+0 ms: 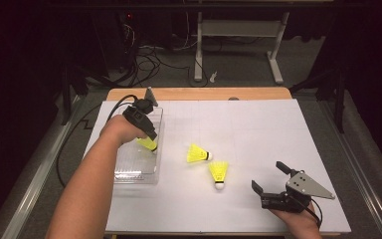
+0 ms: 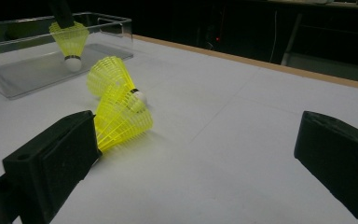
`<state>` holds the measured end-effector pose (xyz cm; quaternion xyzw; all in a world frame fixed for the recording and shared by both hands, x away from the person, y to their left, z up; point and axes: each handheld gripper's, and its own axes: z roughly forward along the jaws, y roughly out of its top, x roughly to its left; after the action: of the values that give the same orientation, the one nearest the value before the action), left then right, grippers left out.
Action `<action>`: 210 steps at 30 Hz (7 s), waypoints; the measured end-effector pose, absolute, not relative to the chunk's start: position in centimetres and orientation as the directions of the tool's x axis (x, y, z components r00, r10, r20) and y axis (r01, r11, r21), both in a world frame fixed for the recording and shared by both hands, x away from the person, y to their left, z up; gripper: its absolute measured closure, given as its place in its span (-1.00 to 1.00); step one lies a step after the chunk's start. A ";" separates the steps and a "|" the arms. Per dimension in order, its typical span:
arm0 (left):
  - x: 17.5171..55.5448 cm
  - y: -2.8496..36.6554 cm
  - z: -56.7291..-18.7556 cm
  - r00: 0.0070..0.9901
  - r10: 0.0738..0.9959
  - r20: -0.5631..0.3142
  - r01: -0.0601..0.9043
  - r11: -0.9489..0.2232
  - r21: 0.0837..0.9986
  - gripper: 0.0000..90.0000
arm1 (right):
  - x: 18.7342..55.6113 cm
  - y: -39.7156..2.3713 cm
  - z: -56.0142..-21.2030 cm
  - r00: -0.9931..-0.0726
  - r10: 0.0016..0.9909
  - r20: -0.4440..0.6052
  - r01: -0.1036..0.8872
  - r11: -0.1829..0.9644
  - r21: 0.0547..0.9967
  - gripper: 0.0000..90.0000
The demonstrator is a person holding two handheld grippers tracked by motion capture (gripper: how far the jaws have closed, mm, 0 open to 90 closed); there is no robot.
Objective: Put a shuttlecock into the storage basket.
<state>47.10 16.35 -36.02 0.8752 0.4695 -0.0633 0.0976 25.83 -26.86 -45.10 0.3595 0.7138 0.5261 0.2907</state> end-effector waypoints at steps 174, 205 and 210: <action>39.5 7.1 -36.9 0.760 0.623 -0.186 0.649 -0.747 0.145 -0.52 | 25.8 -26.6 -45.1 -0.574 0.816 -0.070 0.198 0.221 0.955 -0.99; 41.9 4.8 -39.7 0.771 0.606 -0.195 0.636 -0.748 0.189 0.30 | 25.9 -26.5 -45.2 -0.582 0.810 -0.070 0.197 0.224 0.955 -0.99; 42.0 4.4 -40.1 0.780 0.599 -0.183 0.625 -0.760 0.177 0.38 | 25.9 -26.5 -45.2 -0.583 0.810 -0.070 0.195 0.223 0.955 -0.99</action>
<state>41.96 4.39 -40.07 0.9363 0.3269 -0.0576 0.1145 25.87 -26.54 -45.17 0.3472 0.7235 0.5177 0.2966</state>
